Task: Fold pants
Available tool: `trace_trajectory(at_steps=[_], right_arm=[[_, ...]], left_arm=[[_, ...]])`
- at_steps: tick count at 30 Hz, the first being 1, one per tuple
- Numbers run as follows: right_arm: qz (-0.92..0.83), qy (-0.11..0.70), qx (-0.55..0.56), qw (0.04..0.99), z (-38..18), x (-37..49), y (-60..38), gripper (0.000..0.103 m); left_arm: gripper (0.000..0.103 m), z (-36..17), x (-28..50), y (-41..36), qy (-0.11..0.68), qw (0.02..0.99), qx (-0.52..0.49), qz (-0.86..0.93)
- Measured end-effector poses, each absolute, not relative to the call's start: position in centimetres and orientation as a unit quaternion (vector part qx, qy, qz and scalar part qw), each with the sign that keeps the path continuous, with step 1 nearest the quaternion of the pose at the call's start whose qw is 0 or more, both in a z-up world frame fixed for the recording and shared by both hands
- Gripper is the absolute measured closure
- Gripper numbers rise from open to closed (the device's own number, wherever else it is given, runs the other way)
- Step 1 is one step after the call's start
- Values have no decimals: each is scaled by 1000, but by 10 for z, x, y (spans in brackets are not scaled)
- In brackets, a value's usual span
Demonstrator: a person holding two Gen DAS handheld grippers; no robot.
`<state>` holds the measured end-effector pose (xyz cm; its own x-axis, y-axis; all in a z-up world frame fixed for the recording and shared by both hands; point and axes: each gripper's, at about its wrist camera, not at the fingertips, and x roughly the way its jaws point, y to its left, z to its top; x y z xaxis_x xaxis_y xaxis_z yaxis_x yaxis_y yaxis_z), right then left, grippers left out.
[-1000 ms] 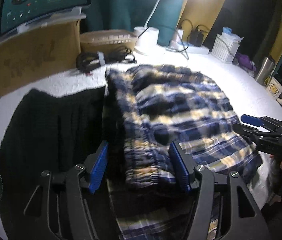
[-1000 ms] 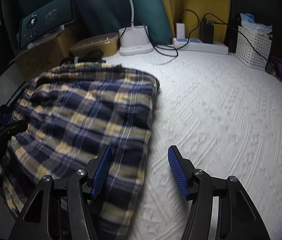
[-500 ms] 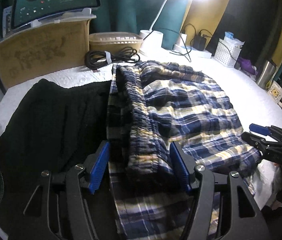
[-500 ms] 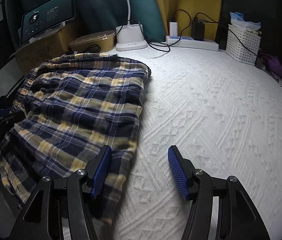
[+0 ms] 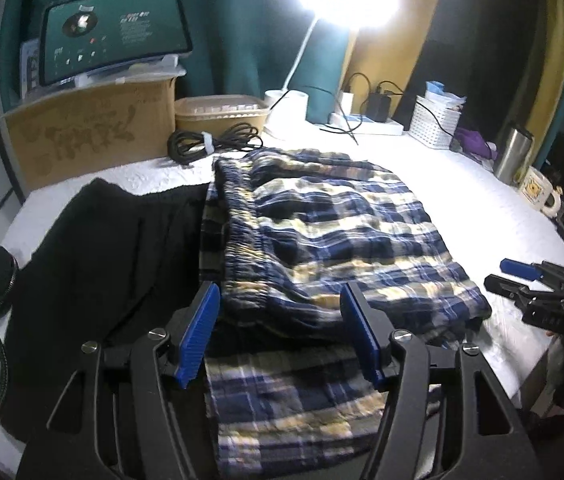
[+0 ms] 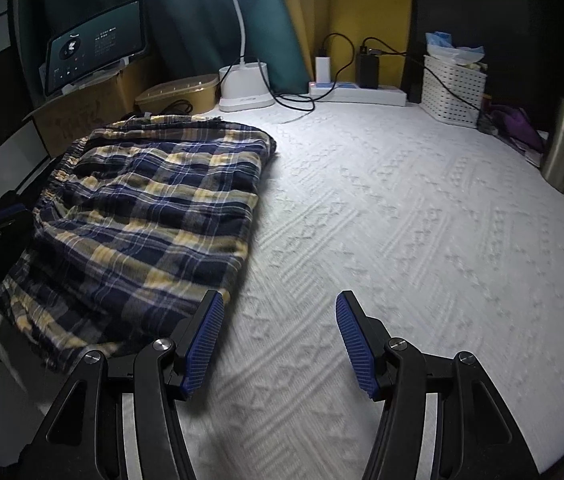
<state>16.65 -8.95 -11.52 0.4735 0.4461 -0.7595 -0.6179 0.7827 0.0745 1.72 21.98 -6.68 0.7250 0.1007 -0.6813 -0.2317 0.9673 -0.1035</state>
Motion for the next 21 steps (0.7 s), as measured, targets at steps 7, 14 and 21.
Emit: trace_trajectory(at_steps=[7,14,21], right_arm=[[295,400,-102,862,-109,150,-112,42],[278,390,-94,873,-100,134,-136,42],[259,376,-79,886,-89,120,-166,42]], left_arm=[[38,-58,8,184,347,933,-43,85],[37,-48,2,153,323,945,-4,58],[33,-35,1,126,306,951,9,34]])
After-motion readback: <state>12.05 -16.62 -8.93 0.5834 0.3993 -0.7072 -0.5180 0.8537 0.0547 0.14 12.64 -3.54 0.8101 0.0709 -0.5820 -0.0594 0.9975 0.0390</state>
